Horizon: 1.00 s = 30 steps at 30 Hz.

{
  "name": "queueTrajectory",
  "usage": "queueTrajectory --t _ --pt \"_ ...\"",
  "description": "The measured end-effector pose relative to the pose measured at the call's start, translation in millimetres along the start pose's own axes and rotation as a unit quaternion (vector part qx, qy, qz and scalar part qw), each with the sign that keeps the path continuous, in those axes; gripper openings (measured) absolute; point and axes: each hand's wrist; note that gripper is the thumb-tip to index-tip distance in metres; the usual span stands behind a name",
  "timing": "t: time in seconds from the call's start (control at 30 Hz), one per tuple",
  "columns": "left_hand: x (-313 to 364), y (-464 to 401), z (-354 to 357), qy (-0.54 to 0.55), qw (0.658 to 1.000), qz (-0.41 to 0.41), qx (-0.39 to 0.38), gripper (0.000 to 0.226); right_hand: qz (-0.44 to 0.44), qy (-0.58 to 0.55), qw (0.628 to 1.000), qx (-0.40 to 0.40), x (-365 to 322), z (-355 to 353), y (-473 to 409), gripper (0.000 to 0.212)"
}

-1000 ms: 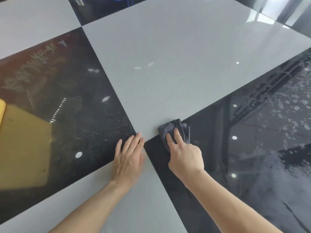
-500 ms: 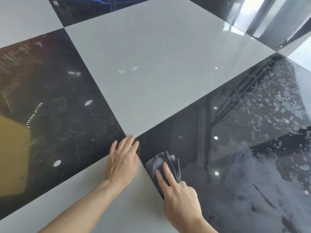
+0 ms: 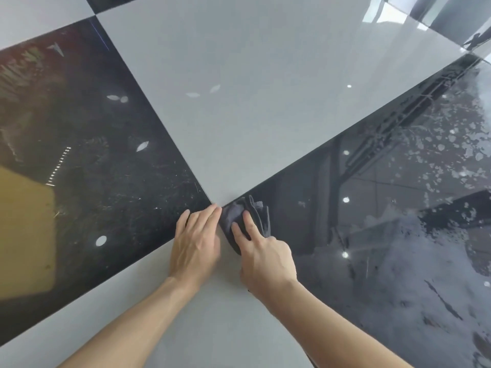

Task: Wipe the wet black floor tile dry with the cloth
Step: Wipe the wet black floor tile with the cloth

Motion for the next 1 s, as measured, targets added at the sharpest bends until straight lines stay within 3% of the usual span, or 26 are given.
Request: queueTrajectory --t 0.2,0.4,0.57,0.7,0.87,1.0 --pt "-8.5 13.4 -0.2 -0.002 1.000 -0.019 -0.009 0.055 -0.002 0.004 1.000 0.008 -11.2 -6.9 -19.5 0.074" --pt "5.1 11.2 -2.9 0.018 0.998 -0.063 -0.009 0.061 0.008 0.000 1.000 0.019 3.3 4.6 19.6 0.081" --pt "23.5 4.6 -3.5 0.020 0.999 -0.028 -0.020 0.057 0.055 0.060 0.994 0.070 32.4 18.6 88.2 0.086" --pt "47.5 4.4 5.1 0.029 0.998 -0.014 -0.047 0.053 0.056 0.064 0.989 0.124 38.3 27.4 129.0 0.074" --pt "77.9 4.9 20.7 0.046 0.997 0.011 -0.052 0.054 0.099 0.029 0.989 0.104 28.5 41.4 140.2 0.067" --pt "88.0 2.7 28.5 0.063 0.997 0.035 -0.037 0.055 0.101 0.016 0.991 0.088 48.3 33.7 132.5 0.078"
Point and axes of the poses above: each hand's wrist, its own y-axis away from the middle knuckle, its own z-axis out of the palm, x = y × z, and after that the axes turned 3 degrees about x, right-handed
